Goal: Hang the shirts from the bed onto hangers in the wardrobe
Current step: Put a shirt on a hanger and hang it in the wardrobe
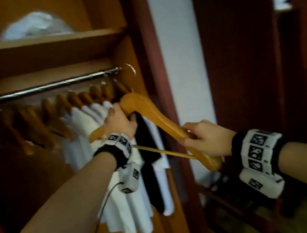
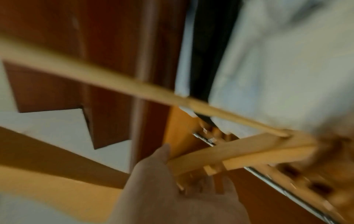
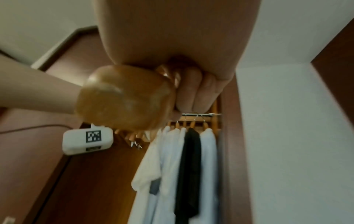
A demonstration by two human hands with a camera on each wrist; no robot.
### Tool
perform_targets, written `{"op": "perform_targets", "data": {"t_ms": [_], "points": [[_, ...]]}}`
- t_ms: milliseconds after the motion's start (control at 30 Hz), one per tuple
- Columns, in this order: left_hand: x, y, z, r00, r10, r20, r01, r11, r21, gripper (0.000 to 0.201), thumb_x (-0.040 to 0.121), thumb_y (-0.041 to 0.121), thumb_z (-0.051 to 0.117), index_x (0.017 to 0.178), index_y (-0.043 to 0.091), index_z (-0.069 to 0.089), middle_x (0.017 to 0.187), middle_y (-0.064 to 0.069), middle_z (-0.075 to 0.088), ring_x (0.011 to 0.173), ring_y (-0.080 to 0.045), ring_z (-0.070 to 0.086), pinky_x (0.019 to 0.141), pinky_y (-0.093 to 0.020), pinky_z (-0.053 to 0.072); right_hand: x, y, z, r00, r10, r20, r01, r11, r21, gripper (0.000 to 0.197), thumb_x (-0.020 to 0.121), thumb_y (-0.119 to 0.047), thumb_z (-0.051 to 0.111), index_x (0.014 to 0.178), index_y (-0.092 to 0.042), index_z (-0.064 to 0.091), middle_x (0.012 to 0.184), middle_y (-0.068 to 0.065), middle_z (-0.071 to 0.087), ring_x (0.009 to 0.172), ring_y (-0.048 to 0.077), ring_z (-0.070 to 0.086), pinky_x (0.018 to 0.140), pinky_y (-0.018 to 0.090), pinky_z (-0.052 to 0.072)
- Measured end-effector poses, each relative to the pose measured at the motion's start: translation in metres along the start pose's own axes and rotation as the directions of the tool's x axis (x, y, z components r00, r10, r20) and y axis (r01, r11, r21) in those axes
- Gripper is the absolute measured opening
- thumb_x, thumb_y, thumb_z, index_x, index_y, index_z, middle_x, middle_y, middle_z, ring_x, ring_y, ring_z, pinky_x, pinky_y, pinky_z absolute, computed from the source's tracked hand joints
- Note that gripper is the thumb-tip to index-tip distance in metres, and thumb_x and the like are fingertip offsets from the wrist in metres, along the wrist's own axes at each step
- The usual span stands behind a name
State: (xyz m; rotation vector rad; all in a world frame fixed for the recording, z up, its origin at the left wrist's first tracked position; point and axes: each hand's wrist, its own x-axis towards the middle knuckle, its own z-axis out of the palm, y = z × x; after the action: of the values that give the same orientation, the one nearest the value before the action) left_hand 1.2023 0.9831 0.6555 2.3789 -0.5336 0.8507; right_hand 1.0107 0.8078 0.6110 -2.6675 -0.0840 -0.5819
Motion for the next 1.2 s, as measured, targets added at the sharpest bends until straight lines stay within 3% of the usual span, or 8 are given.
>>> {"op": "perform_targets", "data": {"t_ms": [167, 300, 533, 667, 833, 1000, 1133, 1200], "points": [[-0.085, 0.092, 0.04, 0.967, 0.121, 0.226, -0.119, 0.993, -0.021, 0.053, 0.08, 0.061, 0.067, 0.11, 0.018, 0.06, 0.106, -0.017, 0.068, 0.101, -0.041, 0.065, 0.081, -0.044, 0.054, -0.125, 0.055, -0.045, 0.974, 0.213, 0.078, -0.188, 0.952, -0.242, 0.029, 0.093, -0.045, 0.056, 0.099, -0.016, 0.055, 0.078, 0.001, 0.063, 0.072, 0.023, 0.063, 0.069, 0.038, 0.053], [-0.16, 0.174, 0.076, 0.887, 0.28, 0.367, -0.253, 0.96, -0.119, 0.047, 0.081, 0.059, 0.067, 0.099, 0.017, 0.061, 0.098, -0.012, 0.07, 0.093, -0.036, 0.067, 0.076, -0.041, 0.055, -0.213, 0.094, -0.079, 0.894, 0.448, 0.034, -0.375, 0.786, -0.491, 0.034, 0.09, -0.053, 0.054, 0.103, -0.021, 0.058, 0.074, -0.007, 0.05, 0.08, 0.023, 0.061, 0.072, 0.033, 0.05], [-0.308, 0.354, 0.138, 0.601, 0.63, 0.493, -0.45, 0.776, -0.442, 0.036, 0.085, 0.052, 0.067, 0.1, 0.022, 0.056, 0.09, -0.003, 0.067, 0.083, -0.031, 0.067, 0.072, -0.041, 0.056, -0.376, 0.179, -0.099, 0.557, 0.823, -0.115, -0.831, 0.548, -0.096, 0.032, 0.083, -0.032, 0.071, 0.106, -0.013, 0.057, 0.096, 0.003, 0.06, 0.09, 0.024, 0.063, 0.077, 0.036, 0.054], [-0.413, 0.477, 0.158, 0.348, 0.801, 0.487, -0.509, 0.598, -0.62, 0.029, 0.086, 0.045, 0.065, 0.105, 0.025, 0.056, 0.092, -0.002, 0.067, 0.085, -0.029, 0.067, 0.076, -0.042, 0.057, -0.494, 0.222, -0.132, 0.256, 0.94, -0.225, -0.923, 0.306, 0.231, 0.028, 0.08, -0.02, 0.077, 0.1, -0.014, 0.059, 0.087, 0.003, 0.061, 0.078, 0.02, 0.064, 0.065, 0.029, 0.055], [-0.542, 0.61, 0.171, 0.098, 0.898, 0.429, -0.417, 0.428, -0.802, 0.026, 0.082, 0.023, 0.063, 0.106, 0.014, 0.06, 0.092, -0.011, 0.069, 0.087, -0.035, 0.067, 0.075, -0.038, 0.056, -0.645, 0.253, -0.182, -0.073, 0.947, -0.314, -0.964, 0.014, 0.267, 0.021, 0.077, -0.021, 0.079, 0.076, -0.014, 0.059, 0.07, 0.003, 0.057, 0.07, 0.023, 0.054, 0.053, 0.025, 0.037], [-0.638, 0.716, 0.177, -0.081, 0.933, 0.35, -0.368, 0.298, -0.881, 0.037, 0.08, 0.025, 0.061, 0.115, 0.015, 0.056, 0.096, -0.012, 0.069, 0.089, -0.035, 0.066, 0.074, -0.037, 0.054, -0.761, 0.278, -0.23, -0.246, 0.917, -0.313, -0.941, -0.149, 0.306, 0.029, 0.077, -0.014, 0.074, 0.062, -0.015, 0.05, 0.067, 0.003, 0.053, 0.067, 0.021, 0.051, 0.05, 0.025, 0.033], [-0.694, 0.796, 0.173, -0.187, 0.944, 0.271, -0.37, 0.187, -0.91, 0.026, 0.082, 0.027, 0.061, 0.104, 0.015, 0.053, 0.087, -0.011, 0.065, 0.085, -0.036, 0.065, 0.072, -0.04, 0.054, -0.834, 0.287, -0.26, -0.347, 0.874, -0.34, -0.903, -0.213, 0.373, 0.016, 0.078, -0.013, 0.073, 0.08, -0.001, 0.064, 0.072, 0.005, 0.057, 0.064, 0.018, 0.052, 0.057, 0.025, 0.037], [-0.724, 0.825, 0.167, -0.228, 0.945, 0.235, -0.361, 0.142, -0.922, 0.031, 0.082, 0.026, 0.062, 0.108, 0.013, 0.054, 0.091, -0.013, 0.066, 0.086, -0.037, 0.065, 0.07, -0.038, 0.052, -0.869, 0.287, -0.269, -0.389, 0.849, -0.358, -0.887, -0.24, 0.394, 0.014, 0.078, -0.015, 0.074, 0.078, -0.007, 0.062, 0.069, 0.002, 0.055, 0.059, 0.014, 0.049, 0.051, 0.022, 0.035]]}}
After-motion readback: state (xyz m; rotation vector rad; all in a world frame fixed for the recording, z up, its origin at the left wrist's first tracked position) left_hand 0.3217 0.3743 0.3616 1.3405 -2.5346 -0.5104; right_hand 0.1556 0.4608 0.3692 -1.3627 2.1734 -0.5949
